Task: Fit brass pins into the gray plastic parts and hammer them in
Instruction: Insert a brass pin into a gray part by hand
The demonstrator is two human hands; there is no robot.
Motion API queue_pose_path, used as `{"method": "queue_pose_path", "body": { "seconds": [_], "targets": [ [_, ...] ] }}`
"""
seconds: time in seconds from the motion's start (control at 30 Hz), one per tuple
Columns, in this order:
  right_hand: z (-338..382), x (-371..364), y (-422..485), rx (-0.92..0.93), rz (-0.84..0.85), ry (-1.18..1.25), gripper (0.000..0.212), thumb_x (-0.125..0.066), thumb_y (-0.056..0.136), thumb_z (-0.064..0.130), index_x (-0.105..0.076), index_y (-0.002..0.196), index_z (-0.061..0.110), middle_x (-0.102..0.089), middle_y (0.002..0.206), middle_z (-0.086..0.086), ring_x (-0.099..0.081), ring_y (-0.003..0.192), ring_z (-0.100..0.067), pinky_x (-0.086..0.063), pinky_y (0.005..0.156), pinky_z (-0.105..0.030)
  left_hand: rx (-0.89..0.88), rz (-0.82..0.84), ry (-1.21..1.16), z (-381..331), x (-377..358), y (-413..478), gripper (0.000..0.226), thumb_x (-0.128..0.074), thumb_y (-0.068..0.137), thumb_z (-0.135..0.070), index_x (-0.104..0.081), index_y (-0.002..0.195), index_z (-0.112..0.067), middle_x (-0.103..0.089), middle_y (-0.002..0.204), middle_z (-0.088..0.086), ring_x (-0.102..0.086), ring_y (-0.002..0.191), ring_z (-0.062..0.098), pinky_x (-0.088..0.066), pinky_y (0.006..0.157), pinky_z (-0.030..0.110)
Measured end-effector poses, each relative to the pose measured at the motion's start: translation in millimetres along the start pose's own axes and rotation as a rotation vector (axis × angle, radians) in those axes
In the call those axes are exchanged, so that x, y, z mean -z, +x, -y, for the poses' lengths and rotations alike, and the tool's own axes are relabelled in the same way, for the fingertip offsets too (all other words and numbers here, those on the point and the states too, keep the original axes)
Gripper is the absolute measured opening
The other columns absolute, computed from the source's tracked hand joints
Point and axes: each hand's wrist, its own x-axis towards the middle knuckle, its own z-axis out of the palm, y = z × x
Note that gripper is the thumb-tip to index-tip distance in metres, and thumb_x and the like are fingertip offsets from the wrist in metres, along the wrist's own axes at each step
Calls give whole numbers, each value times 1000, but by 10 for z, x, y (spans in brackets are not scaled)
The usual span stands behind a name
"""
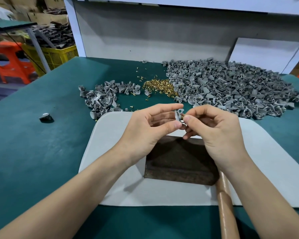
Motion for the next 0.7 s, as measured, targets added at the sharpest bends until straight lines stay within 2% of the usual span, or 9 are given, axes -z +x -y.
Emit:
{"method": "queue_pose_path", "body": {
  "seconds": [0.1, 0.27, 0.47, 0.7],
  "targets": [
    [0, 2, -5, 6, 1, -4, 15, -65, 83, -3, -65, 74, 9, -65, 60, -4, -61, 50, -15, -54, 52, -25, 3, 1, 2, 8, 3, -2, 34, -71, 78, -3, -67, 103, -26, -73, 86, -12, -68, 85, 1, -48, 77, 10],
    [-2, -7, -1, 4, -1, 9, 14, -66, 82, -4, -65, 74, 8, -64, 60, -6, -62, 54, -16, -54, 51, -25, 7, -8, -23, 16, 1, -1, 33, -71, 77, -3, -68, 102, -24, -74, 88, -7, -70, 85, 7, -50, 78, 13],
    [15, -9, -4, -5, 2, -14, 16, -66, 82, -3, -65, 72, 9, -64, 58, -5, -60, 48, -15, -51, 49, -22, 12, -22, -16, 23, -9, -4, 33, -73, 74, -1, -67, 100, -20, -72, 80, -8, -69, 79, 3, -50, 75, 12],
    [1, 4, 5, -31, 9, -40, 19, -67, 81, -3, -65, 69, 12, -61, 56, -3, -58, 45, -14, -48, 45, -18, -9, -23, 26, 23, -20, -6, 32, -73, 73, 4, -66, 96, -17, -70, 82, -3, -68, 75, 3, -51, 75, 14]
  ]
}}
